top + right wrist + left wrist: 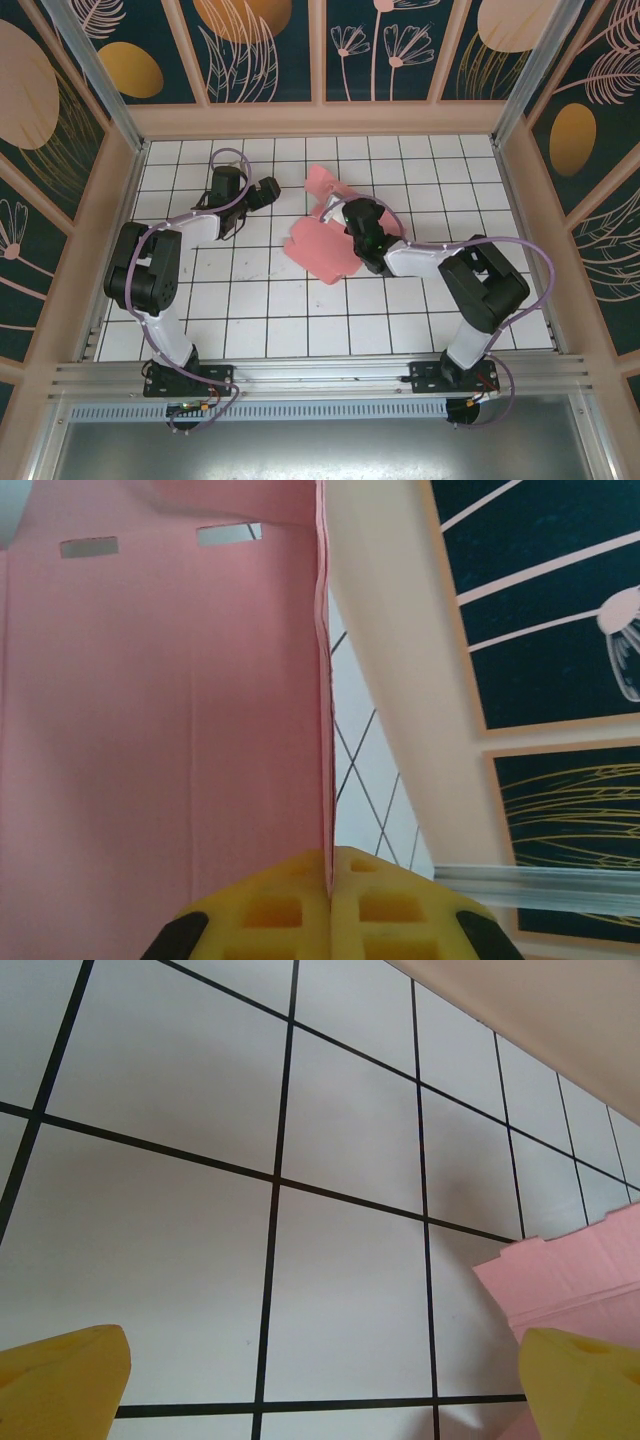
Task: Fold the paper box
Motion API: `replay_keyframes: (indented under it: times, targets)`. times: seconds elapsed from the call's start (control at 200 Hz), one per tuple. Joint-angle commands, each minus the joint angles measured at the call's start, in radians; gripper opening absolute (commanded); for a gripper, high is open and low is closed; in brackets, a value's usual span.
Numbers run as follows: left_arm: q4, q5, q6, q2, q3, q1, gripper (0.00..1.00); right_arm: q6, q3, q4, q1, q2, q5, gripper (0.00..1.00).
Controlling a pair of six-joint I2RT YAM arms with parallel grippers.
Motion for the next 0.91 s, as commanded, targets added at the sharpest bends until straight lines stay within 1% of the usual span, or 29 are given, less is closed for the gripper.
replay_keyframes:
  times: [0.0,0.105,0.205,0.49,0.686,0.831,0.901]
  targets:
    - [0.028,0.007,0.006,0.016,0.033,0.013,0.99,-0.144,-0.046,0.243,0.030,0.009,0.076,0.00]
    - [0.030,0.015,0.012,0.030,0.044,0.014,0.99,-0.217,-0.084,0.352,0.050,0.037,0.085,0.00]
    - [0.035,0.018,0.016,0.035,0.045,0.015,0.99,-0.245,-0.092,0.414,0.068,0.063,0.095,0.00]
    - [0.052,0.037,0.035,0.046,0.032,0.034,0.99,-0.433,-0.131,0.738,0.092,0.194,0.123,0.00]
    - [0.090,0.073,0.012,0.079,0.033,0.042,0.99,-0.445,-0.129,0.751,0.093,0.233,0.120,0.00]
    - [0.110,0.102,-0.007,0.105,0.055,0.046,0.99,-0.502,-0.138,0.859,0.091,0.281,0.129,0.00]
    - [0.112,0.109,-0.008,0.116,0.075,0.047,0.99,-0.508,-0.140,0.873,0.090,0.299,0.131,0.00]
